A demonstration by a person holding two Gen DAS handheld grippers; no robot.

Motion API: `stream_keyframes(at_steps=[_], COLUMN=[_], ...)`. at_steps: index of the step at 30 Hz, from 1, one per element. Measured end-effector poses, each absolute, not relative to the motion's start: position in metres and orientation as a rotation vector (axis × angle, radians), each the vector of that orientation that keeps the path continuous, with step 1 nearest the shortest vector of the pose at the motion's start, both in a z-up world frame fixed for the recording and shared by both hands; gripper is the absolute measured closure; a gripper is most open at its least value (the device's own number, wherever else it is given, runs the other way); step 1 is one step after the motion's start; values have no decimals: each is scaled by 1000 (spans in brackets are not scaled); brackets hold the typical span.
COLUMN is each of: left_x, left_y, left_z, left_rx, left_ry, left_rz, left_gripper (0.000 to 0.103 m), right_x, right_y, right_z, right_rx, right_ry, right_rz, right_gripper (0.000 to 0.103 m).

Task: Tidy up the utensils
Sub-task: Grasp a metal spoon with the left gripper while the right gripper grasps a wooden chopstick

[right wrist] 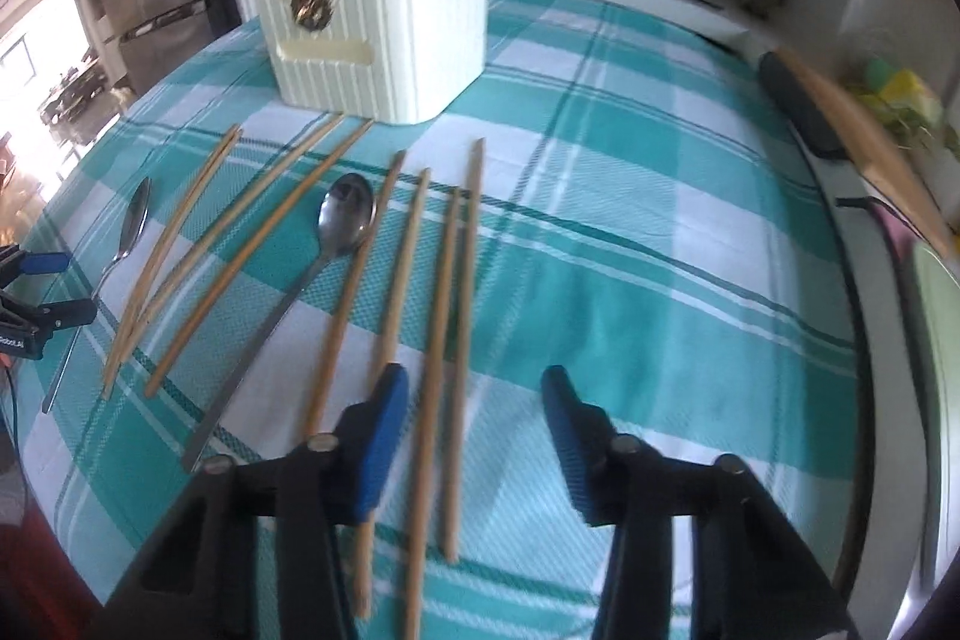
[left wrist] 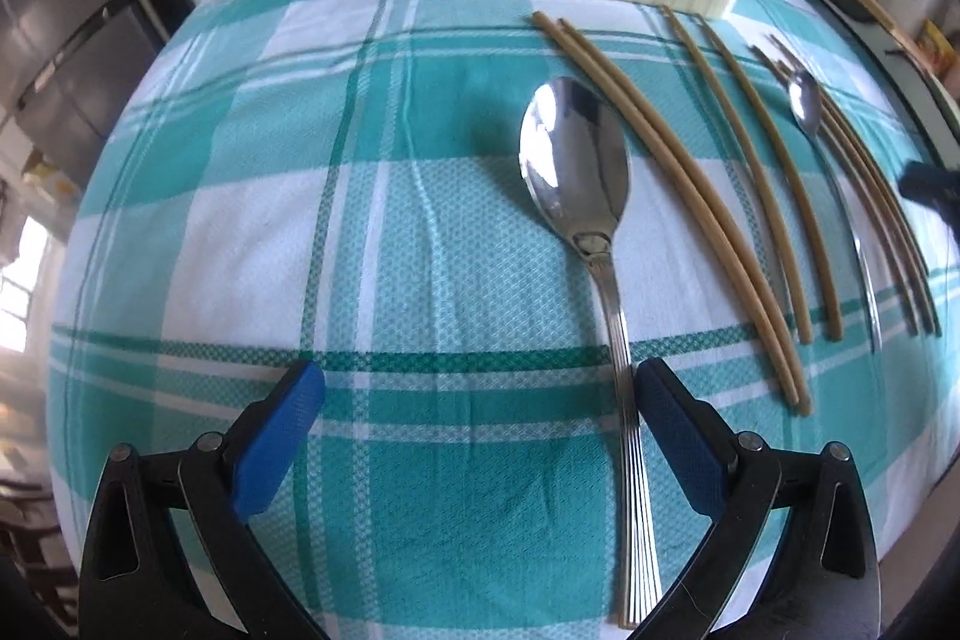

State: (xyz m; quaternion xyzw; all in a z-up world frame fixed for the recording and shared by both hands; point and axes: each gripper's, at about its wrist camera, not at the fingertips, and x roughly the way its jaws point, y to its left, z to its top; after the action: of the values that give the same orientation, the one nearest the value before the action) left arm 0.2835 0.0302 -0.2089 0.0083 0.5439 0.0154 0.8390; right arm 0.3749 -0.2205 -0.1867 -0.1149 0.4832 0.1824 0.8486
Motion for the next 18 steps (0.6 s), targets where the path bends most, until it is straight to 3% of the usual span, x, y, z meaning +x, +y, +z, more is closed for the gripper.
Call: stream_keyframes(at_steps=[6, 9, 16, 18], left_x=[280, 280, 286, 289], left_y=[30, 37, 55, 51], left_z=[-208, -207, -207, -206], left_rx=[27, 47, 112, 138], left_ry=[1133, 1128, 1134, 1140], left_rz=[-4, -6, -31, -69], left_gripper=[0, 0, 0, 1], right_x=[397, 401, 385, 383], right_y=[-225, -234, -252, -255], right_z=[-198, -202, -199, -198], right_rx=[-184, -140, -179, -167], right_ry=[1120, 1165, 1211, 1215], right_rz=[371, 339, 256, 271], right_gripper=[85, 97, 98, 93])
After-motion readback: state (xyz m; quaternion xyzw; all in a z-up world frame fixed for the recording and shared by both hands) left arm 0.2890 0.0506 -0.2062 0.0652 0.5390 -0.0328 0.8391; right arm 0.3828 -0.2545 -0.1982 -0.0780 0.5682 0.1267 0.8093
